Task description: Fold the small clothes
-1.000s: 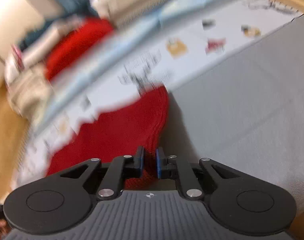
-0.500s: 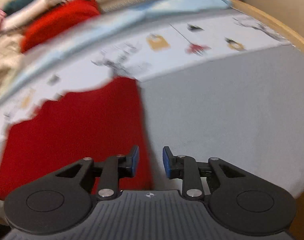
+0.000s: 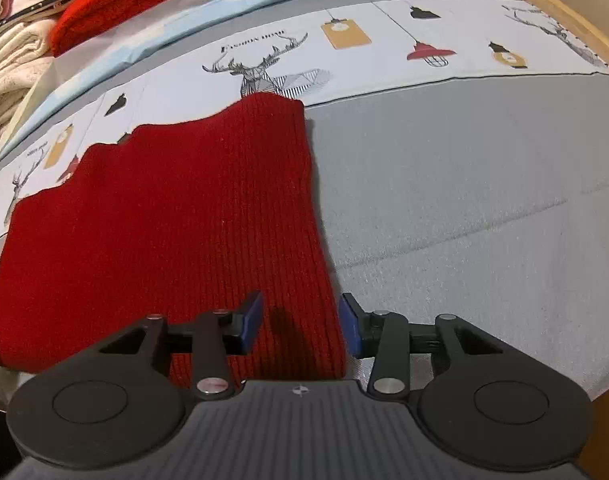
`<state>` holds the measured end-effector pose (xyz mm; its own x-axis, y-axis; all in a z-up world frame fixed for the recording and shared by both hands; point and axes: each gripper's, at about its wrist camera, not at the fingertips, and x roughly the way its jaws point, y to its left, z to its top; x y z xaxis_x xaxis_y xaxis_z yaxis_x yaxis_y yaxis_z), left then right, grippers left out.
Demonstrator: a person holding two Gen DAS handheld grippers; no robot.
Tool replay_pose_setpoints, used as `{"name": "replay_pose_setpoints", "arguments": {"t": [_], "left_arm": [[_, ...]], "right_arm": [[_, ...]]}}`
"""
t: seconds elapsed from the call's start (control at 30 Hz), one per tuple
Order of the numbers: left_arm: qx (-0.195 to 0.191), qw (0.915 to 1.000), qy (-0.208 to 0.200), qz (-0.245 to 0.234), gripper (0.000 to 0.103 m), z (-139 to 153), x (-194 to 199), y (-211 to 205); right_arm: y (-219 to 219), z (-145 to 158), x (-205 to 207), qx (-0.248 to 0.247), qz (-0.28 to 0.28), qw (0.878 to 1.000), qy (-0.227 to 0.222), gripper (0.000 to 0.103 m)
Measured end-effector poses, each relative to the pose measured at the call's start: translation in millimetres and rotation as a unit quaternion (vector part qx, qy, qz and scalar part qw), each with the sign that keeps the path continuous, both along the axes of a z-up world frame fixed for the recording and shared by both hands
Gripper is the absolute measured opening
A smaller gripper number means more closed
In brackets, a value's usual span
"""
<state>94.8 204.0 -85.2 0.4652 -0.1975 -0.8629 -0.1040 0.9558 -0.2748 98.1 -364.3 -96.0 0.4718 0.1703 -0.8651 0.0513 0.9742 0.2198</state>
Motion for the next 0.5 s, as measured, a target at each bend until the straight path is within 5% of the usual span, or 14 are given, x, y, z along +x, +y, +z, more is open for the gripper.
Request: {"name": "replay_pose_setpoints", "arguments": {"t": [0.13, 0.27, 0.5], "left_arm": [[0.008, 0.9996, 0.012, 0.023, 0.024, -3.9, 7.3, -0.6], [0.073, 0.9949, 0.065, 0.023, 0.026, -23.1, 23.8, -8.2], [0.058, 0.9982, -0.017, 0.004, 0.025, 6.7, 22.9, -29.6]], "right_arm": [[7.0, -20.2, 8.1, -0.036, 0.007, 0.998, 0.052, 0.048], [10.2, -19.9, 11.6, -0.037, 0.007, 0.998, 0.05, 0.049], [6.9, 0.4, 1.5, -0.023, 0.012, 1.0, -0.008, 0.049]]}}
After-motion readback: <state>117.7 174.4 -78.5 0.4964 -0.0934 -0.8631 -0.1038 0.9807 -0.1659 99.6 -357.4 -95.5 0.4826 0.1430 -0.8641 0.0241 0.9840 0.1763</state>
